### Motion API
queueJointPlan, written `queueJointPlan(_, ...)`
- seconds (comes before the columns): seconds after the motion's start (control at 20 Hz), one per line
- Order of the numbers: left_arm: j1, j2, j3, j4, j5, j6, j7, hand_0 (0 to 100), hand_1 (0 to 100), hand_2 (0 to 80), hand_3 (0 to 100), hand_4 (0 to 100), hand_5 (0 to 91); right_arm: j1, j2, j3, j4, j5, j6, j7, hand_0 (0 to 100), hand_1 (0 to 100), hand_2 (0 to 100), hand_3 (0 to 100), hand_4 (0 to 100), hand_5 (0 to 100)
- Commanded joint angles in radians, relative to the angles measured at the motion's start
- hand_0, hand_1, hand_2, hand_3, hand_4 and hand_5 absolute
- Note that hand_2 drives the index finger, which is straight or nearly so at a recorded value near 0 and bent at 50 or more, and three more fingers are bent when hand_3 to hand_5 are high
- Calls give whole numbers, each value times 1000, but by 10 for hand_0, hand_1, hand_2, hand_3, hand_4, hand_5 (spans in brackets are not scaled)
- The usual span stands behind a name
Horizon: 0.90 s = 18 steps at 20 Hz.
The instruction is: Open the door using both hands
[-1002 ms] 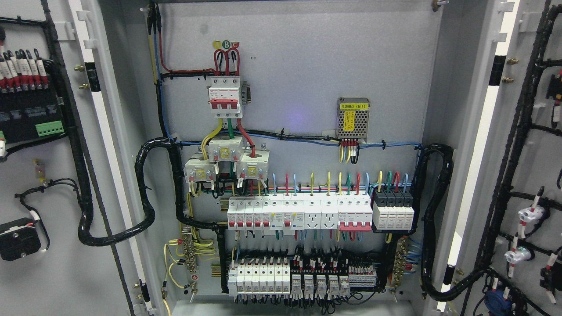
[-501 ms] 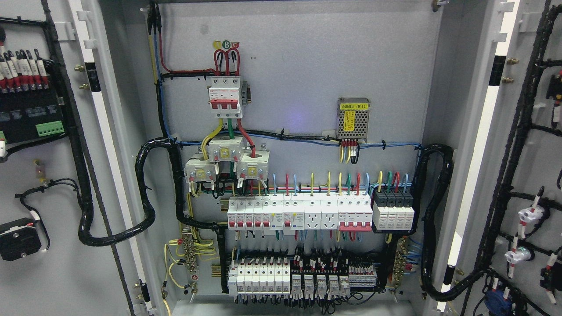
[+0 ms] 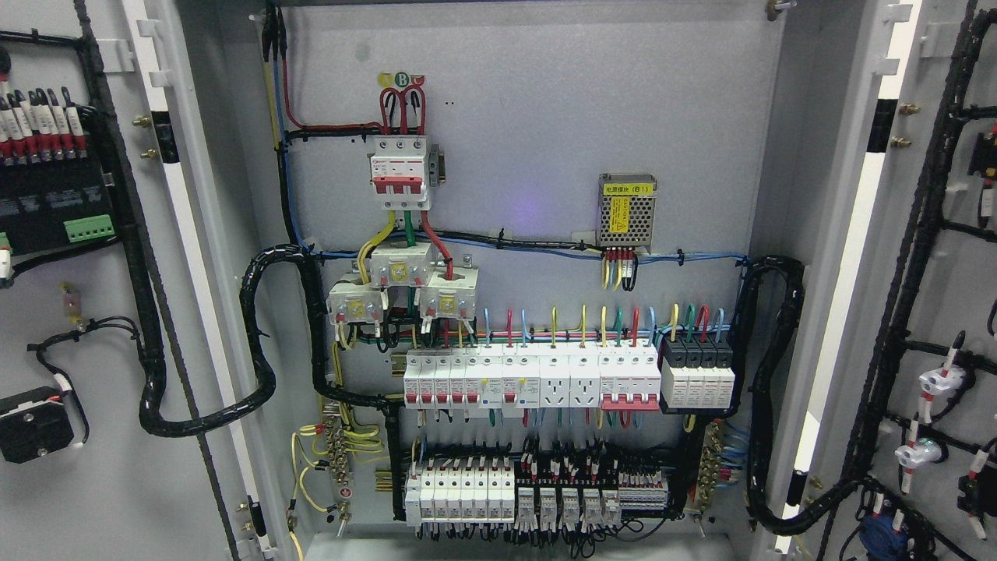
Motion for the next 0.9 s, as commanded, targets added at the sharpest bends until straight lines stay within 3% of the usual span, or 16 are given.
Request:
queueJointPlan(0.0,87,-80,-24,-1,-52,57,0,0,0,0,0,31,0,28,127,176,393,12,-19,3,107,0,0,0,0,0)
queueJointPlan(0.1,119,-95,-24,0,-74,86,0,0,0,0,0,31,0,33,164,194,508,14,-19,6,106,0,0,0,0,0)
queueJointPlan(0.25,138,-120,-24,40,-112,133,-2,0,0,0,0,31,0,21,192,205,657,12,-19,7,107,0,0,0,0,0)
queueJointPlan(0.45,117,-158,-24,198,-164,215,-8,0,0,0,0,31,0,-53,244,194,858,14,-19,7,107,0,0,0,0,0)
queueJointPlan(0.65,49,-209,-20,362,-216,218,-11,0,0,0,0,31,0,-180,348,187,1149,14,-19,7,107,0,0,0,0,0)
queueJointPlan(0.85,-41,-273,-6,593,-314,213,-26,0,0,0,0,31,0,-329,442,130,1439,20,-10,3,107,0,0,0,0,0)
